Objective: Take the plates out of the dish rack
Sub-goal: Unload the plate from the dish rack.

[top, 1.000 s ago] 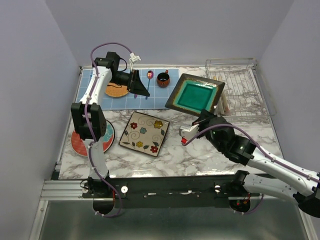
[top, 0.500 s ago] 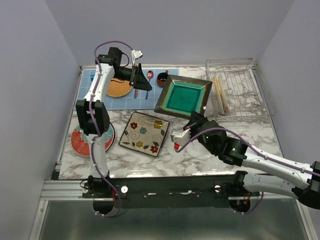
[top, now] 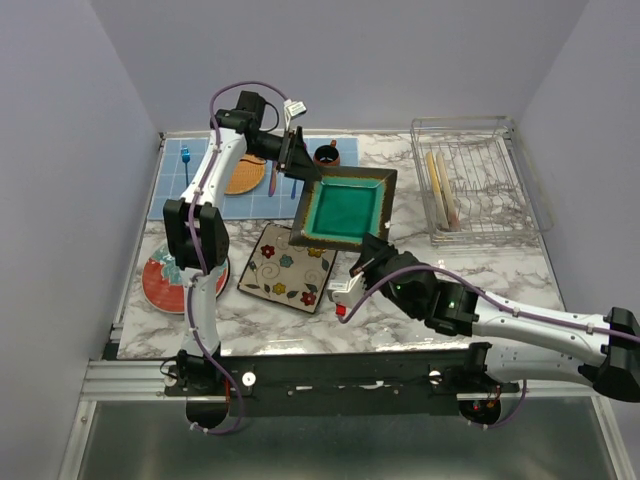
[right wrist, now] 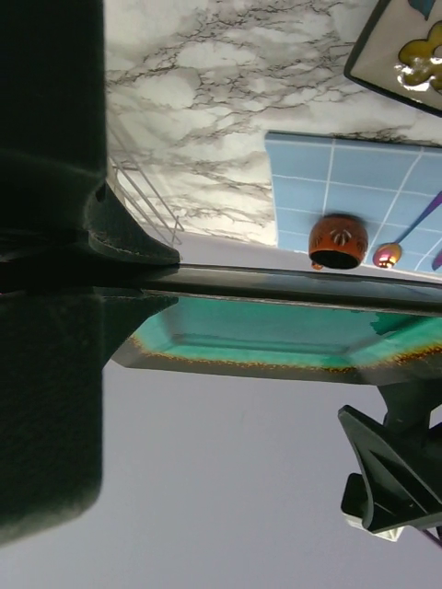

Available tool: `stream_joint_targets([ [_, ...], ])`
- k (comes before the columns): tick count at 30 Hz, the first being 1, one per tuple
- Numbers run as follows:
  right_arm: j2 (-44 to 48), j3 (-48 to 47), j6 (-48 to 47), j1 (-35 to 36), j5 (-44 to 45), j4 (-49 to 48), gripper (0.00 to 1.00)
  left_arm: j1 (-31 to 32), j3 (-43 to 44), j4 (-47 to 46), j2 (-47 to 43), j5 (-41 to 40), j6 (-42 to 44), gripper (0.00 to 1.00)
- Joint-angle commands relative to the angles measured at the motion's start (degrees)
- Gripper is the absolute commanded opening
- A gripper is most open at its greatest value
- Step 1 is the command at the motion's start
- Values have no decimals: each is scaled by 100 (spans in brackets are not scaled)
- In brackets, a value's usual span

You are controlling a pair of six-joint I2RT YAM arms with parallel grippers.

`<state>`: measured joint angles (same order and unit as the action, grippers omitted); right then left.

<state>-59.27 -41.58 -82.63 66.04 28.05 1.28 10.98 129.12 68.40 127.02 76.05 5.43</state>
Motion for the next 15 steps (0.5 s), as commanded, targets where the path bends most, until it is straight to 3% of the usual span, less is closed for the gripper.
stream_joint_targets([
  [1, 108, -236, -306, 84, 236, -1376, 1, 44, 35, -73, 104, 6, -60, 69],
  [15, 82, -280, -710, 111, 209, -1832, 1, 264, -528, 367, -20, 85, 713, 58],
])
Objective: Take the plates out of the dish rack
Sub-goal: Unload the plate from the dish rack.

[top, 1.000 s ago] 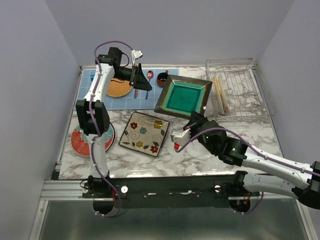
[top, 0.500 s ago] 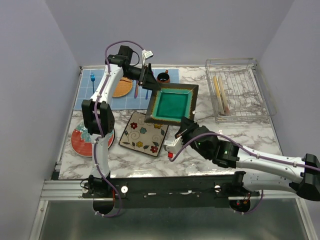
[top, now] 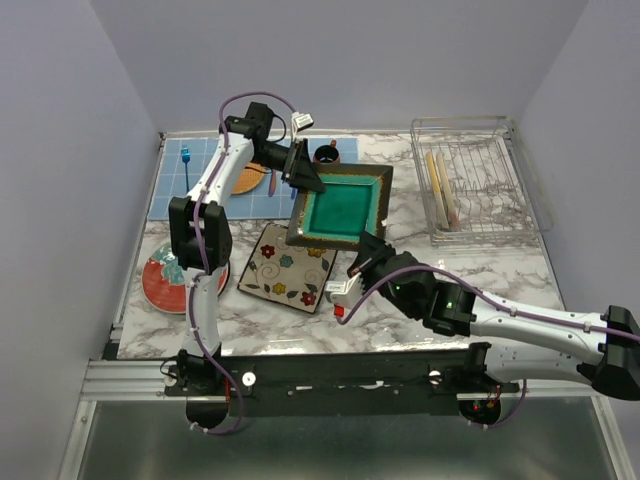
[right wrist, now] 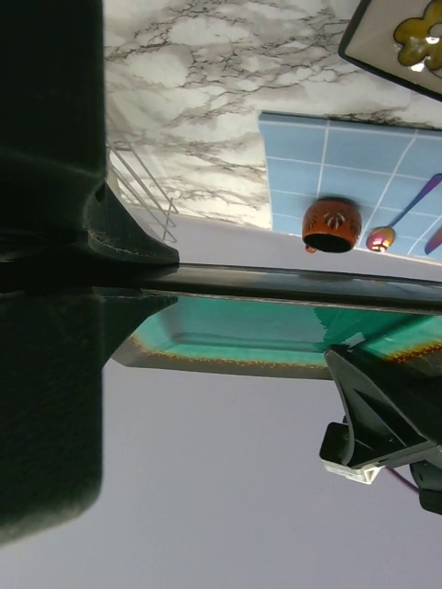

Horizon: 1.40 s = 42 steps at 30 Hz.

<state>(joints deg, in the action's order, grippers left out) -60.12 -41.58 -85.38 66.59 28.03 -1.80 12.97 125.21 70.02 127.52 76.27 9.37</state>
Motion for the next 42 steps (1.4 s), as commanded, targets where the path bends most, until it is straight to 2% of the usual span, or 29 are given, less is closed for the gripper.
stream_joint_targets([
  [1, 158, -289, -435, 65, 220, -1525, 1, 65, -172, 223, -87, 55, 355, 53],
  [6, 185, -192, -549, 65, 194, -1683, 1, 83, -400, 319, -201, 90, 540, 38],
  [7, 193, -184, -567, 65, 185, -1718, 1, 83, -496, 354, -228, 99, 636, 26],
  [10, 185, -175, -672, 65, 168, -1850, 1, 83, -611, 495, -289, 195, 795, 11],
  [13, 167, -131, -848, 65, 159, -2060, 1, 91, -682, 486, -395, 257, 795, 0],
  [22, 132, -87, -1024, 65, 176, -2210, 1, 91, -849, 408, -737, 310, 690, 0],
  [33, 228, 220, -1182, 65, 89, -2438, 1, 30, -1358, -533, -1037, 388, -154, 0],
  [36, 272, 361, -1287, 65, 80, -2482, 11, -14, -1359, -700, -1028, 389, -365, 0],
  [38, 299, 484, -1332, 65, 80, -2465, 25, -40, -1350, -779, -958, 406, -444, 0],
  [42, 395, 703, -1314, 65, 88, -2448, 40, -110, -1332, -902, -914, 433, -629, 0],
])
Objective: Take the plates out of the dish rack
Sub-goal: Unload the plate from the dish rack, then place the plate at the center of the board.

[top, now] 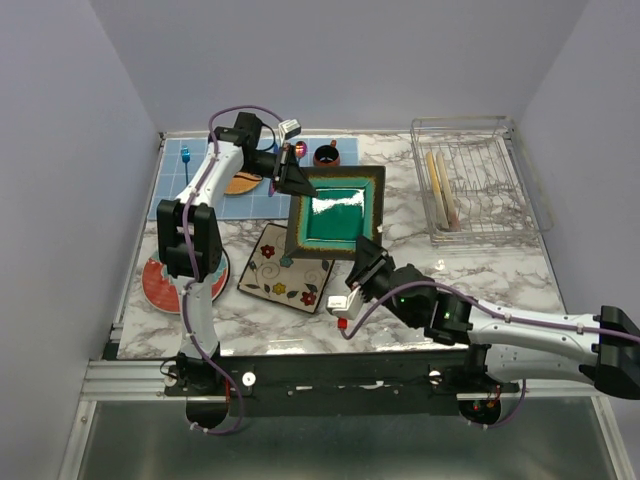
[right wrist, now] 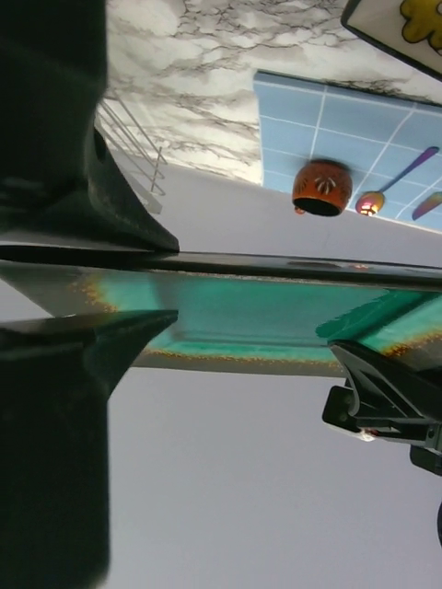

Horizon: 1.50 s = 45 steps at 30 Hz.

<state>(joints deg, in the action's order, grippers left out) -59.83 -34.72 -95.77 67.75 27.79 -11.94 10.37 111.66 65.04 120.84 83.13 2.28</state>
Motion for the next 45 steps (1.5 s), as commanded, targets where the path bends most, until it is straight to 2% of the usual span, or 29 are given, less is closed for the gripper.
stream_joint_targets([
  [1, 376, 61, -276, -51, 95, -1451, 44, 132, 14, -447, -245, -262, 1, 0],
  [2, 402, 97, -276, -42, 78, -1468, 51, 114, 23, -483, -227, -228, -17, 0],
  [5, 455, 263, -276, -7, 77, -1469, 59, 35, 84, -518, -183, -227, -97, 0],
  [10, 543, 509, -223, 46, 86, -1451, 64, -53, 128, -466, -131, -306, -70, 0],
  [17, 789, 808, 67, 55, 209, -1170, 65, -413, 532, -71, 176, -534, 254, 0],
  [22, 1026, 1037, 268, 55, 235, -1065, 65, -589, 787, 659, 283, -1096, 1035, 0],
  [24, 1070, 985, 383, 55, 253, -890, 65, -633, 700, 826, 248, -1325, 1160, 0],
  [26, 1175, 949, 489, 37, 288, -810, 64, -755, 560, 1175, 256, -1527, 1641, 0],
  [31, 1255, 1081, 427, 37, 288, -853, 64, -923, 822, 2195, 694, -1537, 2530, 0],
  [45, 1316, 1380, 260, 28, 209, -1020, 63, -941, 208, 2206, 669, -1642, 2953, 0],
])
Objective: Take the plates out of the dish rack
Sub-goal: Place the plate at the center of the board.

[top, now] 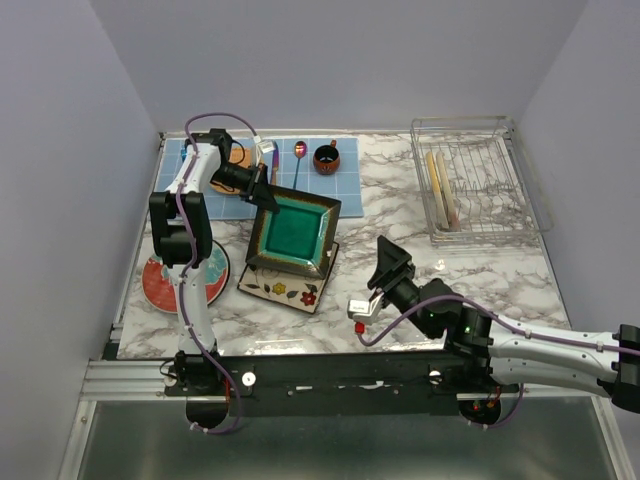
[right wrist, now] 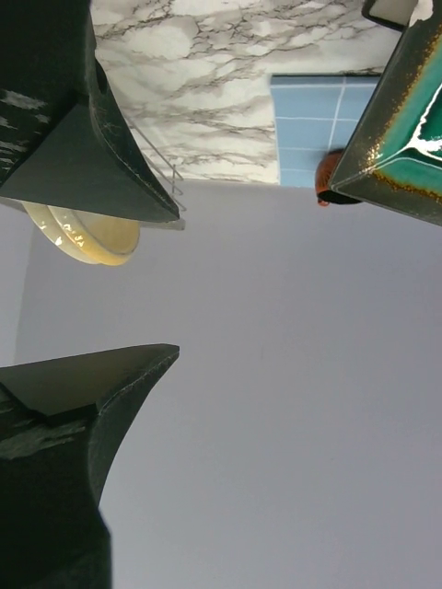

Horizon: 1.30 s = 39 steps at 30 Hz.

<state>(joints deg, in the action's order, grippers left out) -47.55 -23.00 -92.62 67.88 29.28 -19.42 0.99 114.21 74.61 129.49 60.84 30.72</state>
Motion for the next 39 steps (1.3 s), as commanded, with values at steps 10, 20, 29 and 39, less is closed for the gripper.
stream_joint_targets([
  [10, 123, 445, -212, 15, -10, -422, 63, 15, -329, 1258, -389, 131, 338, 0],
  [20, 158, 464, -239, 6, 8, -457, 62, 6, -602, 1249, -495, -740, 663, 0],
  [29, 220, 586, -265, 6, -10, -466, 62, -3, -611, 1249, -355, -1091, 874, 0],
  [39, 281, 710, -318, 6, -62, -554, 62, 59, -637, 1232, -117, -1645, 1041, 0],
])
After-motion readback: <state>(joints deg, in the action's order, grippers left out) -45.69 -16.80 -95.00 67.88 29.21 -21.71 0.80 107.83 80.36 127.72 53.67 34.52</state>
